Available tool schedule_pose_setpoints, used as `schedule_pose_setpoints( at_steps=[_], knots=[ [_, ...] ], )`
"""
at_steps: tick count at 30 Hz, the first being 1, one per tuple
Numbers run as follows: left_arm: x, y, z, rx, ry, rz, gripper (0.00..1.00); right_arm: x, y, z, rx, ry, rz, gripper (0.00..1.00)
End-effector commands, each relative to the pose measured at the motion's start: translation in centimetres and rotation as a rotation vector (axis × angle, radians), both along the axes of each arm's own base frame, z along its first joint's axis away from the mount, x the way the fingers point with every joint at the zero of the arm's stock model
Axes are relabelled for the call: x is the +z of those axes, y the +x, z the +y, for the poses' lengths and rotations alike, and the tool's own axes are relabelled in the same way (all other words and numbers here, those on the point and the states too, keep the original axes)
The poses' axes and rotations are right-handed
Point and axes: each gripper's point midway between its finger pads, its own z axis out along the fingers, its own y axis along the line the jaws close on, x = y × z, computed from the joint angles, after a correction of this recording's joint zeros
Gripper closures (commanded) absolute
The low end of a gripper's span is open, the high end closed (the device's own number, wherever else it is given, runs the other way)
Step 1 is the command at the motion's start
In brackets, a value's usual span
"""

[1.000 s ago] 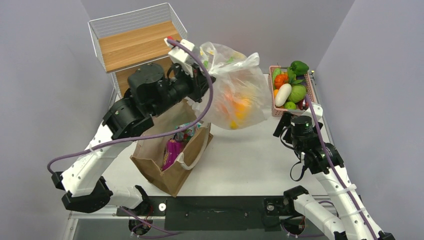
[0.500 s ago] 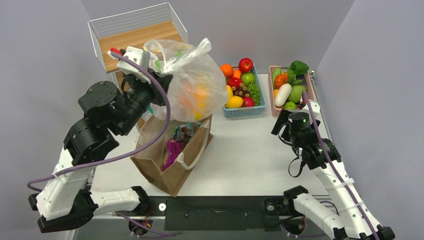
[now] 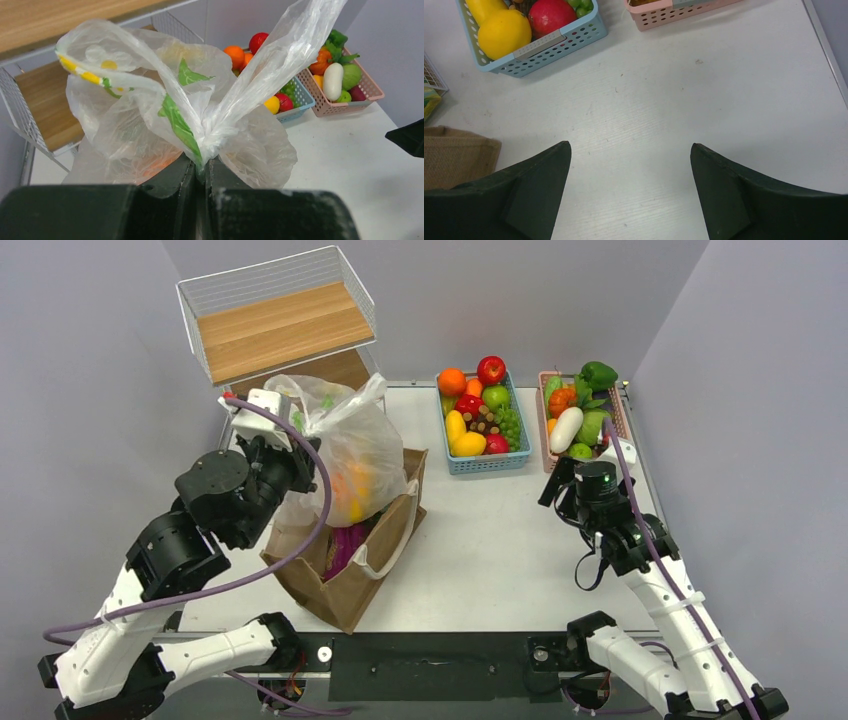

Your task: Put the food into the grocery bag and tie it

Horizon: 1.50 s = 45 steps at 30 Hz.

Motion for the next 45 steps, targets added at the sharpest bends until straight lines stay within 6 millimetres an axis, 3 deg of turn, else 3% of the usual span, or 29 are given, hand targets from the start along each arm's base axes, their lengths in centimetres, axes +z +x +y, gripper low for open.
schedule_pose_setpoints(
  at_steps=[1,20,24,30,33,38,45],
  knots=[
    [-2.5,-0.2,-0.7,-0.004,-0.056,0.058,1.00,0.1,0.8,0.7,0.006,0.030,-0.025,0.15],
    [-13.7,-0.1,-7.9,-0.089,-0.302,0.379,1.00,-1.0,0.9,1.1,0.019,0.036,-0.010,0.15],
    [-15.3,0.6,-6.6,0.001,-0.285,0.379,1.00,-1.1,0.8,1.1,0.024,0.033,-0.008,0.15],
    [-15.2,2.5,-4.1,0.086,-0.226,0.359,1.00,-1.5,0.8,1.1,0.031,0.030,0.001,0.15],
    [-16.2,3.8,-2.8,0.125,-0.183,0.388,1.00,-1.5,0.8,1.3,0.036,0.036,0.001,0.15],
    [-19.0,4.5,-2.2,0.151,-0.112,0.457,1.00,-1.6,0.8,1.3,0.039,0.034,0.005,0.15],
    [-24.4,3.2,-2.9,0.113,-0.092,0.578,1.00,-1.9,1.1,1.6,0.049,0.036,0.015,0.15]
  ],
)
